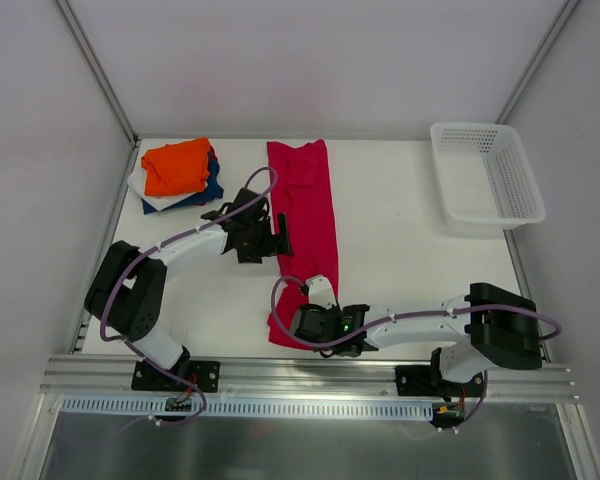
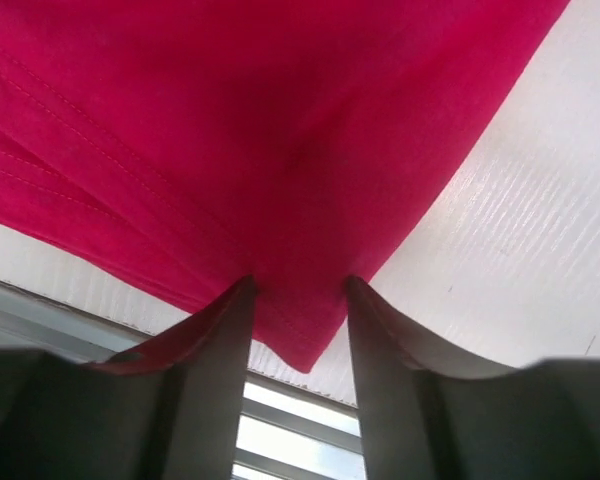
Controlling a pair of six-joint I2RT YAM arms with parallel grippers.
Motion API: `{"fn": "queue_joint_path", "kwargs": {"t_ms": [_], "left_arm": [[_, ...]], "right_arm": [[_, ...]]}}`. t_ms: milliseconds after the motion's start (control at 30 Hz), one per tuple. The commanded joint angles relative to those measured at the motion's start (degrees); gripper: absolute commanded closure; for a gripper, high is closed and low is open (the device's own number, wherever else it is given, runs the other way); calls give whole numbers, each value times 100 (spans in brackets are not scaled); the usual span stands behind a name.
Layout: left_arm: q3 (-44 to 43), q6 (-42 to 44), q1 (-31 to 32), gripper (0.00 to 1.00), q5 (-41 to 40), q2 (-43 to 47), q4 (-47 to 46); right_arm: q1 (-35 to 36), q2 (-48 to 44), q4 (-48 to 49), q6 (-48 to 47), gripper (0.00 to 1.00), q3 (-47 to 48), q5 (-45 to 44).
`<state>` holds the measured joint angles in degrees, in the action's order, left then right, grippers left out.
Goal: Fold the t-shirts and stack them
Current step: Fold the tshirt
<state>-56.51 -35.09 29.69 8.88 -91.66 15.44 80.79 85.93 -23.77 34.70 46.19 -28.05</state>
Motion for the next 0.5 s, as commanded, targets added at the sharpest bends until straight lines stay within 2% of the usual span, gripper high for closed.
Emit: {"fn": "queue_joint_path", "kwargs": {"t_ms": [0, 67, 333, 367, 467], "left_arm": [[-115, 117, 54, 1, -27, -28, 64], [-115, 125, 54, 1, -45, -36, 73], [-115, 143, 45, 1, -45, -54, 82], [-123, 143, 45, 1, -27, -89, 82], [-185, 160, 45, 1, 34, -212, 73]], "right_arm": [[112, 29, -22, 292, 57, -23, -130], [164, 20, -136, 336, 66, -14, -183], [349, -243, -523, 634, 83, -93, -446], [349, -357, -645, 687, 91, -119, -481], [428, -515, -839, 898, 100, -224, -613]]}}
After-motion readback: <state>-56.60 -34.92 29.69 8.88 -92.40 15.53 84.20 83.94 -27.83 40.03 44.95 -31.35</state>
